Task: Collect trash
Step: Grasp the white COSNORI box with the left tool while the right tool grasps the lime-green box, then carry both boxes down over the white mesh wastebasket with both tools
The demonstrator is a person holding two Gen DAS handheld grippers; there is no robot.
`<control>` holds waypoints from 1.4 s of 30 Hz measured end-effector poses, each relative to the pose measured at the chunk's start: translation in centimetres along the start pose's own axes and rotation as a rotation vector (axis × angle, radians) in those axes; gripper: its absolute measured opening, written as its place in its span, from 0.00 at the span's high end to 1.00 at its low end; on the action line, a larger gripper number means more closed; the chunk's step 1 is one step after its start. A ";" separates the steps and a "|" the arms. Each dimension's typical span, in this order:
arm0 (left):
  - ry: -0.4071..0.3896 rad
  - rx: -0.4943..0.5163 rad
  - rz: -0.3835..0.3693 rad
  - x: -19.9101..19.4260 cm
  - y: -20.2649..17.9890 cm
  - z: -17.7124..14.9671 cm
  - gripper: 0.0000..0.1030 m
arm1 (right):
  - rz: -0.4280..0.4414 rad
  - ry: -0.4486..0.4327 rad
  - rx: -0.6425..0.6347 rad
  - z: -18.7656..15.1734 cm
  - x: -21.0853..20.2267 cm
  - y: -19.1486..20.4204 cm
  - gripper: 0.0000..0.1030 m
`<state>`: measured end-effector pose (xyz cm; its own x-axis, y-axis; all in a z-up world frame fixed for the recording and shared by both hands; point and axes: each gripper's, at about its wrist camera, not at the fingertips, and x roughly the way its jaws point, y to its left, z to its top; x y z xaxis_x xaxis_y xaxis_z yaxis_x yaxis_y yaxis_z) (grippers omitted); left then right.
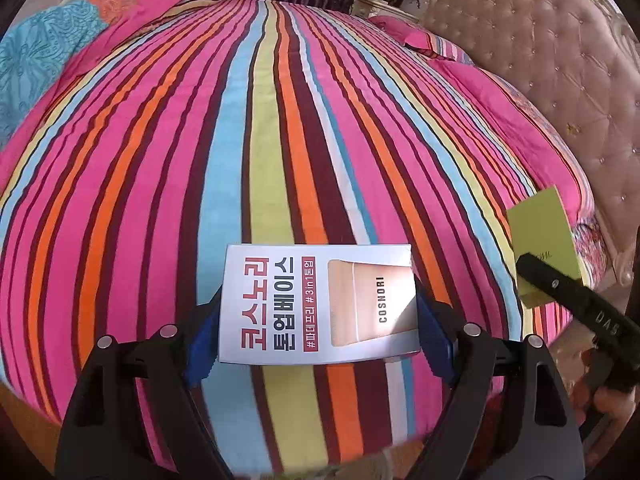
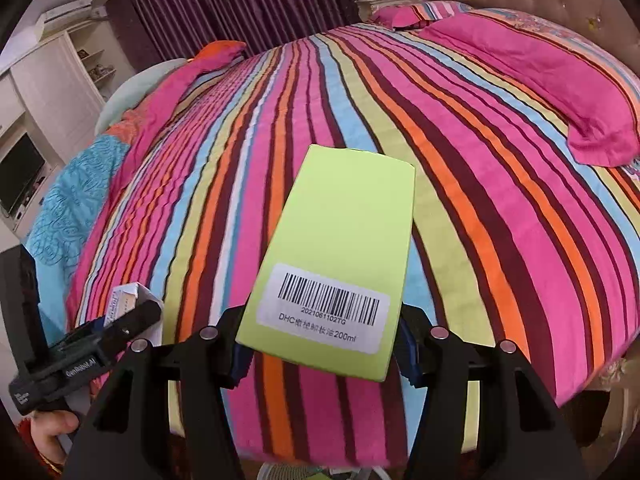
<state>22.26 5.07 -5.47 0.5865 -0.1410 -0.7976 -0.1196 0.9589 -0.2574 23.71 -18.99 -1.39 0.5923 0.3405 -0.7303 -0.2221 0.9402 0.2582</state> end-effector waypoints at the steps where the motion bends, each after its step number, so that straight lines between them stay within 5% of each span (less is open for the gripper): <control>1: -0.001 0.004 0.002 -0.6 0.0 -0.8 0.22 | 0.002 -0.003 -0.007 -0.3 -0.5 0.1 0.47; 16: 0.040 0.058 -0.002 -5.7 -0.2 -10.3 0.22 | 0.054 -0.006 -0.061 -6.1 -4.8 2.2 0.47; 42: 0.230 0.073 -0.025 -3.3 -0.8 -19.2 0.22 | 0.025 0.172 -0.076 -14.3 -3.4 2.7 0.47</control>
<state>5.08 0.01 -13.11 0.3894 -0.2097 -0.8969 -0.0443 0.9684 -0.2456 10.08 -17.75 -7.27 0.4461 0.3512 -0.8232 -0.2973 0.9257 0.2339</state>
